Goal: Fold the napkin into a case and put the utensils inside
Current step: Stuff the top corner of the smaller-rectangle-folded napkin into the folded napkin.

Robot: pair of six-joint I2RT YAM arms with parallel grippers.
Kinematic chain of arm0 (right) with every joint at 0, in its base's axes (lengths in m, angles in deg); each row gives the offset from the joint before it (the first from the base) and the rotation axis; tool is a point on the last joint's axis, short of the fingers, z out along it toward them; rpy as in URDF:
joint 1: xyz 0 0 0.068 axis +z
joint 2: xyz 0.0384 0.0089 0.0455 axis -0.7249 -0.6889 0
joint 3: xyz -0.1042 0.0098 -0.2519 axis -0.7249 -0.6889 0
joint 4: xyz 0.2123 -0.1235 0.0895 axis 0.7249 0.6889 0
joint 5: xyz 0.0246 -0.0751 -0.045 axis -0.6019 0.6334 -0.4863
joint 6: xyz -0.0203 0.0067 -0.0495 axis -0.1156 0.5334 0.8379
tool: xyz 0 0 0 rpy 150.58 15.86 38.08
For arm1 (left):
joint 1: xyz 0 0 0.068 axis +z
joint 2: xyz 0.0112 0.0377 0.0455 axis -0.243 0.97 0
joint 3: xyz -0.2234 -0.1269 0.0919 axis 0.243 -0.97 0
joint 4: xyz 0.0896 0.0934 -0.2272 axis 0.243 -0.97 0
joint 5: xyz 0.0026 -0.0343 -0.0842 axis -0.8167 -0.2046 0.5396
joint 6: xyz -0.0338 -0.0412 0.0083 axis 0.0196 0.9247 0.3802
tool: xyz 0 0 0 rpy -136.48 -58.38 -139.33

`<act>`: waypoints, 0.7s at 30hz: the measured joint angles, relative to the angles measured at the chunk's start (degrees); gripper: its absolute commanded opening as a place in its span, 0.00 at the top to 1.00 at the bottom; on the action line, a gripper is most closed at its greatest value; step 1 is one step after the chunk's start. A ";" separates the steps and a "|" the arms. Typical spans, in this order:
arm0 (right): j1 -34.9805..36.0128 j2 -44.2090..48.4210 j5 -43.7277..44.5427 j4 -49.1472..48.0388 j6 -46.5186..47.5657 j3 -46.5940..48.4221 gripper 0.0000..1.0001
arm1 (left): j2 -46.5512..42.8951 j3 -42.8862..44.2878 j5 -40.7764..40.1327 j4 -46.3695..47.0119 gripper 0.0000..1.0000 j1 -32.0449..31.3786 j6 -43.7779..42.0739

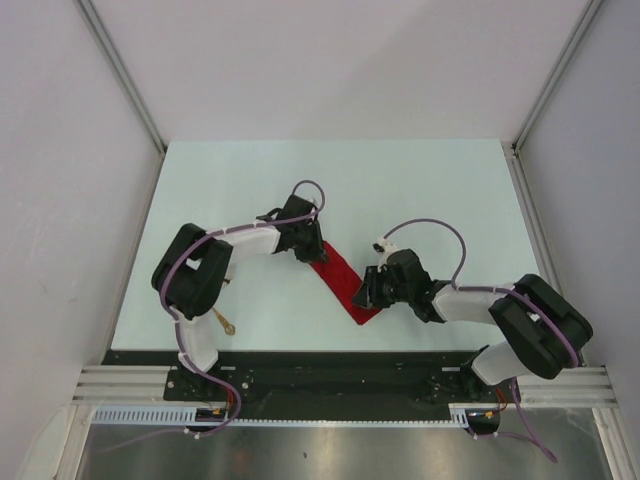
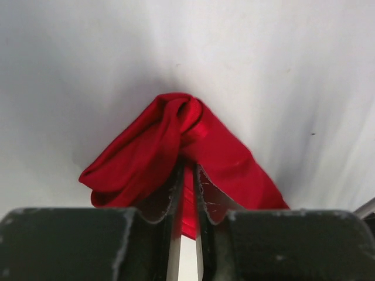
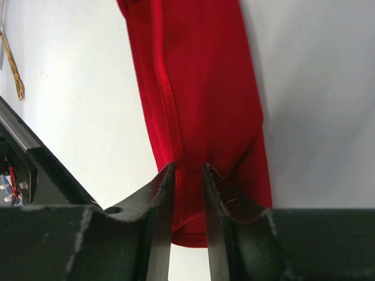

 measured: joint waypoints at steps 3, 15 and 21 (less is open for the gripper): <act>0.85 -0.02 0.63 -0.66 0.07 -0.02 0.69 | 0.72 0.59 1.62 1.29 0.79 0.20 -0.15; 1.86 2.10 4.98 7.76 4.72 4.22 0.41 | -14.16 -1.73 3.23 0.26 0.74 0.50 -0.59; 3.82 2.32 10.36 18.08 11.74 14.45 0.31 | -24.13 -8.33 3.10 1.03 0.71 4.96 -0.33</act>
